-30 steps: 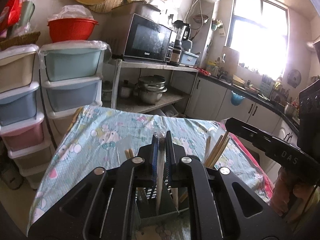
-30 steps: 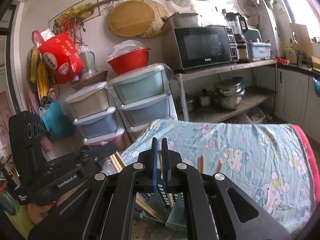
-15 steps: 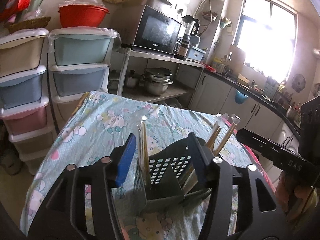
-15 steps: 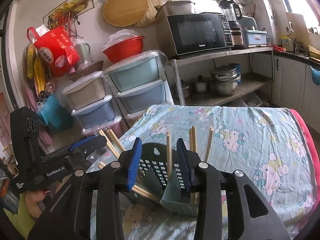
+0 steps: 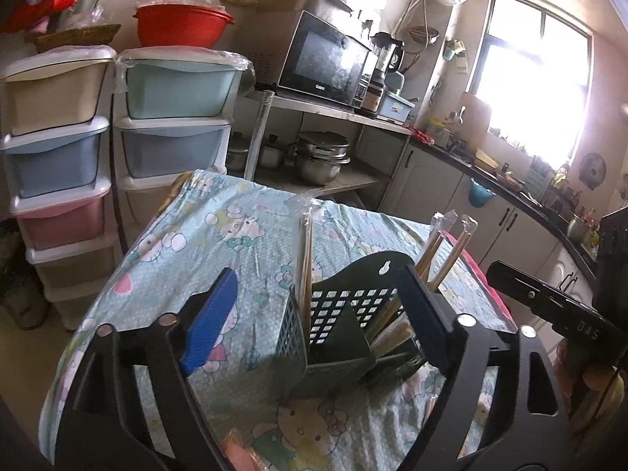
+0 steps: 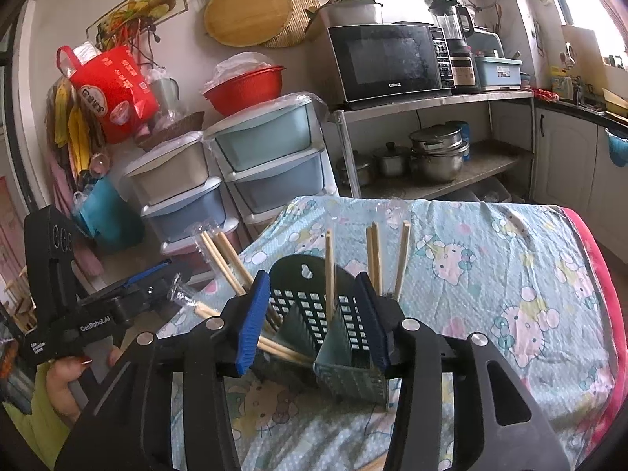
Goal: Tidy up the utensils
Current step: 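Withdraw both open tools from the caddy back toward the chopstick pile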
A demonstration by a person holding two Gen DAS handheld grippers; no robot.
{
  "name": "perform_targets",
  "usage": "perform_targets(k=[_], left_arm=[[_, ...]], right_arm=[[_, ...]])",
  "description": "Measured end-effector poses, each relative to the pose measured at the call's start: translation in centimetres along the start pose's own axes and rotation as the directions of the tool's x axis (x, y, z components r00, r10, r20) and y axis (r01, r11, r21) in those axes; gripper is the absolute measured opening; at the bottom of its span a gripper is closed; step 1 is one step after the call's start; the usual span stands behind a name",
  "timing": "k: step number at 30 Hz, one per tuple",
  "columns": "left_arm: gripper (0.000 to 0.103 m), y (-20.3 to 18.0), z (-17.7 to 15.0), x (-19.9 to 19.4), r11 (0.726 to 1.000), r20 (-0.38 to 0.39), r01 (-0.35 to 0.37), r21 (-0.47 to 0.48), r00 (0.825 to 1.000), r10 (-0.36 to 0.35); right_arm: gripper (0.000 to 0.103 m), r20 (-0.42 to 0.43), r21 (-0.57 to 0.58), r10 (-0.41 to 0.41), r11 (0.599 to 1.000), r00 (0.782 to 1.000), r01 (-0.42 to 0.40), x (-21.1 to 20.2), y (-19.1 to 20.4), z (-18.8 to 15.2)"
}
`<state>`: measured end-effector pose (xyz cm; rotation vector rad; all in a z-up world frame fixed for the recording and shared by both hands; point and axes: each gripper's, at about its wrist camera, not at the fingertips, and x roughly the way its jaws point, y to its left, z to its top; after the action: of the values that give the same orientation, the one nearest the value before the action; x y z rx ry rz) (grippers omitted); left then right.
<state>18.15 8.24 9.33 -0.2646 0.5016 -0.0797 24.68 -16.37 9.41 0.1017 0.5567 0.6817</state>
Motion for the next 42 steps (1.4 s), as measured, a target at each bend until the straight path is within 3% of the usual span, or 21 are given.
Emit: perform_targets(k=[4, 5, 7, 22, 42], left_arm=[[0.081, 0.1, -0.4, -0.5, 1.0, 0.004, 0.002, -0.006, 1.0, -0.002], [0.088, 0.1, -0.5, -0.7, 1.0, 0.003, 0.002, -0.005, 1.0, -0.002], [0.091, 0.0, -0.6, -0.8, 1.0, 0.003, 0.003, 0.0, 1.0, -0.003], [0.092, 0.0, -2.7, -2.2, 1.0, -0.016, 0.016, -0.003, 1.0, -0.016], [0.092, -0.4, -6.5, -1.9, 0.999, -0.097, 0.034, -0.008, 0.995, -0.035]], right_arm=[[0.047, -0.002, -0.004, -0.004, 1.0, 1.0, 0.004, -0.5, 0.1, -0.4], [0.048, -0.002, -0.004, -0.006, 1.0, 1.0, 0.006, -0.6, 0.1, -0.5], [0.048, -0.002, -0.008, -0.011, 1.0, 1.0, 0.011, -0.9, 0.1, -0.8], [0.048, -0.019, -0.036, -0.051, 0.998, 0.999, 0.051, -2.4, -0.1, -2.8], [0.048, -0.06, -0.007, -0.085, 0.996, 0.995, 0.084, -3.8, -1.4, -6.1]])
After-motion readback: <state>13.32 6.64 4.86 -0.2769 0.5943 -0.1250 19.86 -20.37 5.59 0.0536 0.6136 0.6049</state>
